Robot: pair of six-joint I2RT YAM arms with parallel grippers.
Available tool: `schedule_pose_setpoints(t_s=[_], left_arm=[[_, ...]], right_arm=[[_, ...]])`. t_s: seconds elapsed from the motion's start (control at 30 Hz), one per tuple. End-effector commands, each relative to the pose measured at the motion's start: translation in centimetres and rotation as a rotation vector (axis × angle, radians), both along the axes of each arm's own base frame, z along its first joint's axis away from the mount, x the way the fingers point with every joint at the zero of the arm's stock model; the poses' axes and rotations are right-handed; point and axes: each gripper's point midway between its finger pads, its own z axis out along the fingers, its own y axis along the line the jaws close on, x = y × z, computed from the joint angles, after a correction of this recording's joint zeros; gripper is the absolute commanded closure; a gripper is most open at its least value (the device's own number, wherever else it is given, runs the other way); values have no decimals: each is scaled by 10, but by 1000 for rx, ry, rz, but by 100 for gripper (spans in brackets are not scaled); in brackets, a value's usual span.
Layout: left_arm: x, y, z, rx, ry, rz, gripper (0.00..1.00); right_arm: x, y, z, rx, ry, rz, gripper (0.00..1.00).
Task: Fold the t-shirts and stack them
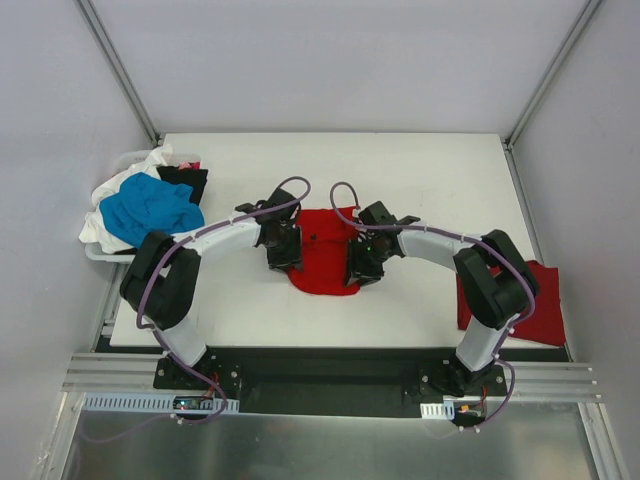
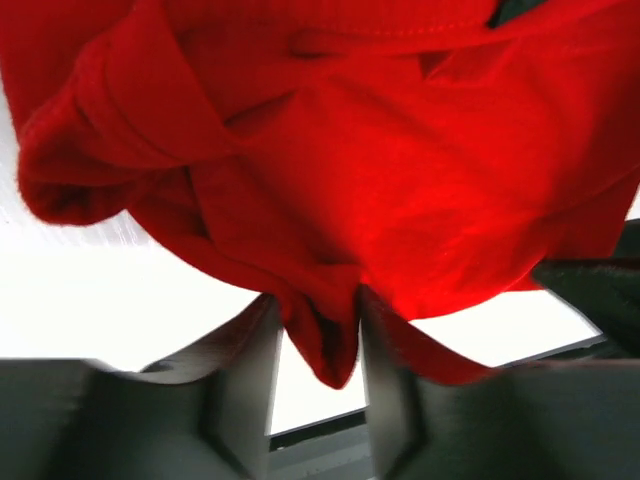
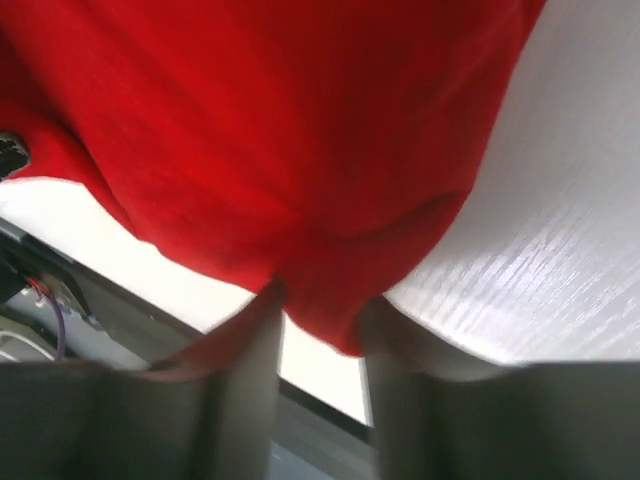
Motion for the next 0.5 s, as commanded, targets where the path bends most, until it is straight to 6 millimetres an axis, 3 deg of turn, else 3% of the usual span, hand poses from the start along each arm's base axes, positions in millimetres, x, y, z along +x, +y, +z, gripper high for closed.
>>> schedule_pose_setpoints(t_s=[0.0,0.07,0.1,0.13,0.23,0.4,0.47], left_arm=[[-8,-6,17,-50,-15,-8,72],[-16,-2,18,-57,-9,-6,83],[-23,1,14,-53,7,-4,98],[-25,3,18,-62,1,-1,100],[-35,7,27,-76,-12,9,100],[-20,9,72,-81,-113,23,100],[-18,9,79,-73,-117,17,100]], right_arm=[[16,12,14,38,-67,-12,82],[15,11,15,41,-67,-17,98],[13,10,15,39,-64,-17,99],[13,10,18,43,-68,-20,99],[12,6,27,40,-86,-22,99],[19,8,57,55,-129,-23,99],[25,12,70,63,-145,-20,99]])
